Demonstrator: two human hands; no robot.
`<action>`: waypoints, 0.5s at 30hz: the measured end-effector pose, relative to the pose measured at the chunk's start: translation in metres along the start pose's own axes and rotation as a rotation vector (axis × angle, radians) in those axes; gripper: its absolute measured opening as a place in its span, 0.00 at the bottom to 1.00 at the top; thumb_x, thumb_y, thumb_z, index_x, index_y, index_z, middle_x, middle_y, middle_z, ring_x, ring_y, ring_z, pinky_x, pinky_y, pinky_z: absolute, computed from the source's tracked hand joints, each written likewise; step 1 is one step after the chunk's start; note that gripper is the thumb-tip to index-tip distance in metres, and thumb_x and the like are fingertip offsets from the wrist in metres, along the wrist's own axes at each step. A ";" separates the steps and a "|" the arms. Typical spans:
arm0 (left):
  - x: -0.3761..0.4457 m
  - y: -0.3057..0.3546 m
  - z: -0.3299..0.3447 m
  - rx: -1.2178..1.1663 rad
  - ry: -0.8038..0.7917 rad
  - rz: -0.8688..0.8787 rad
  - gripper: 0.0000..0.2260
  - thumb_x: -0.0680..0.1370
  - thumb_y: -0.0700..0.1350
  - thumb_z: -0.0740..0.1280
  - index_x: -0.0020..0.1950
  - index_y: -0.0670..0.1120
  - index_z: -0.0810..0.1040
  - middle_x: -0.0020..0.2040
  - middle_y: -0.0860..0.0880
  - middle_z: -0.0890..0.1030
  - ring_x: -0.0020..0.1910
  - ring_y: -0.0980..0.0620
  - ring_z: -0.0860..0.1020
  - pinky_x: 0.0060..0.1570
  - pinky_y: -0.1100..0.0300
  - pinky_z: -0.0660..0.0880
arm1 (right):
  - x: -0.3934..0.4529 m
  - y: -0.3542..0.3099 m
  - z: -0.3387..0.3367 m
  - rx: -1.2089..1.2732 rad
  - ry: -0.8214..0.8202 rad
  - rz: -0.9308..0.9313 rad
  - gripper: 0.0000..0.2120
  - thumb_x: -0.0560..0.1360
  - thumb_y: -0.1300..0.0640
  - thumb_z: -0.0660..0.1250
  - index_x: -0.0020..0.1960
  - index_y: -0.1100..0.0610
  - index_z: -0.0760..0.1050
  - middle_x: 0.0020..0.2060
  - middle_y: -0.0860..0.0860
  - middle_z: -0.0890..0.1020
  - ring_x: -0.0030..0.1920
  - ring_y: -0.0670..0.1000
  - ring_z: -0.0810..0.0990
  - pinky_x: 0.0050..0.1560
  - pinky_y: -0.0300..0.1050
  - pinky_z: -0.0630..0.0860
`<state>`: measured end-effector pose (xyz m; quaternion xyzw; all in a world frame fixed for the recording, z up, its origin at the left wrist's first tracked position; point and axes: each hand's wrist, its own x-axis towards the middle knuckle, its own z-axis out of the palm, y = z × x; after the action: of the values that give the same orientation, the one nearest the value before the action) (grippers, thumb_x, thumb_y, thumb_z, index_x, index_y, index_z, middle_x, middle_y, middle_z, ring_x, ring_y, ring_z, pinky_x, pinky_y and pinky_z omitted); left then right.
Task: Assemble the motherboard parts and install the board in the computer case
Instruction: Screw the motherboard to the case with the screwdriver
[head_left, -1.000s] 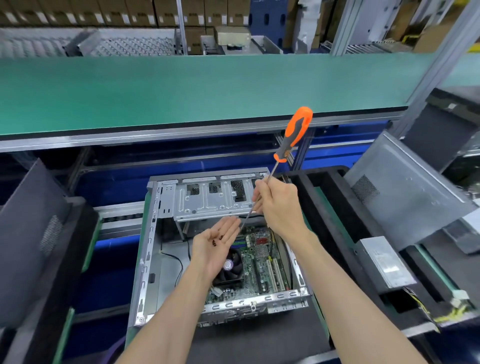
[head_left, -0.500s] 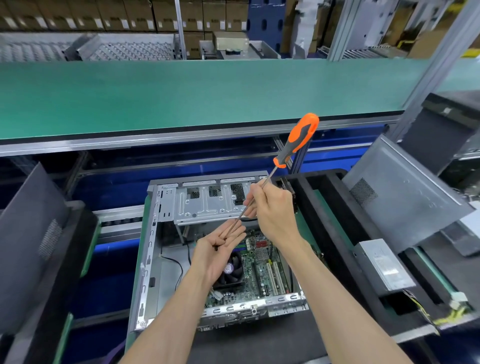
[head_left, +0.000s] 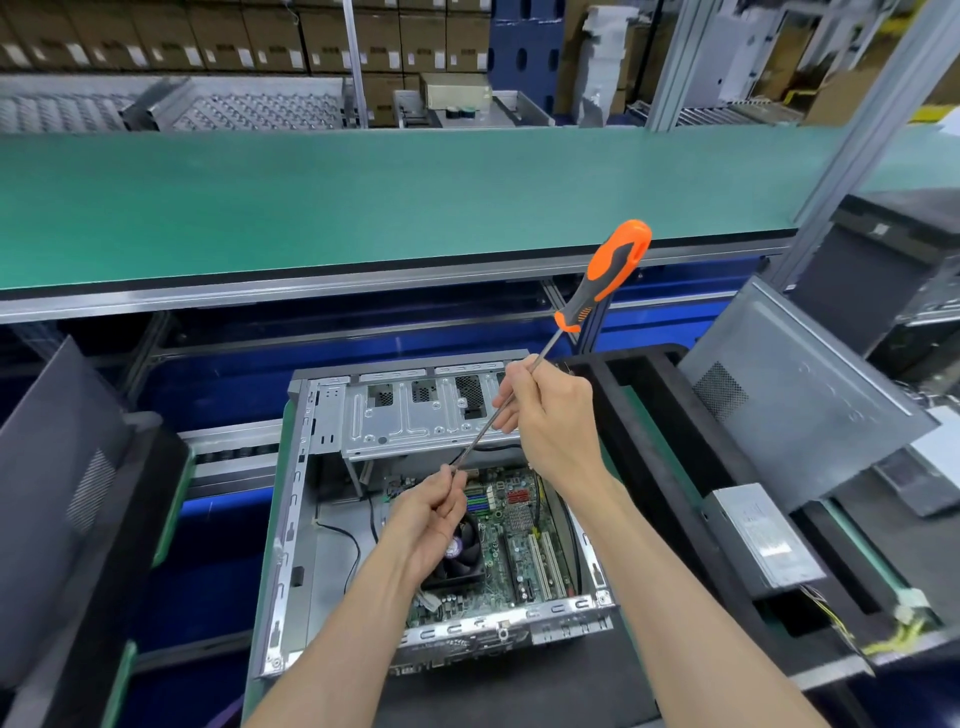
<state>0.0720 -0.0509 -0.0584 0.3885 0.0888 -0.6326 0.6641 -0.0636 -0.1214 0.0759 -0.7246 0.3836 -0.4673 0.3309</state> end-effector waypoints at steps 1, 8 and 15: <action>0.001 0.001 -0.001 -0.013 0.001 0.002 0.07 0.76 0.33 0.68 0.53 0.34 0.78 0.43 0.39 0.85 0.41 0.52 0.85 0.36 0.63 0.81 | 0.000 0.000 0.000 0.000 0.001 -0.001 0.17 0.84 0.60 0.58 0.38 0.61 0.76 0.29 0.52 0.81 0.28 0.48 0.81 0.34 0.53 0.81; -0.006 0.003 0.001 -0.042 -0.036 0.001 0.17 0.69 0.34 0.71 0.58 0.36 0.78 0.42 0.43 0.85 0.39 0.53 0.85 0.39 0.63 0.81 | 0.001 -0.001 0.001 0.002 0.005 -0.011 0.16 0.84 0.60 0.58 0.39 0.61 0.77 0.30 0.51 0.81 0.28 0.47 0.81 0.32 0.49 0.80; -0.012 0.004 0.005 -0.120 -0.046 -0.024 0.16 0.68 0.36 0.72 0.56 0.39 0.79 0.41 0.45 0.84 0.40 0.54 0.84 0.38 0.63 0.81 | 0.002 -0.003 0.001 0.046 0.002 -0.013 0.16 0.84 0.61 0.58 0.39 0.61 0.76 0.30 0.51 0.81 0.28 0.48 0.82 0.31 0.43 0.79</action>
<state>0.0714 -0.0458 -0.0459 0.3323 0.1161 -0.6427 0.6805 -0.0613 -0.1216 0.0790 -0.7190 0.3683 -0.4787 0.3438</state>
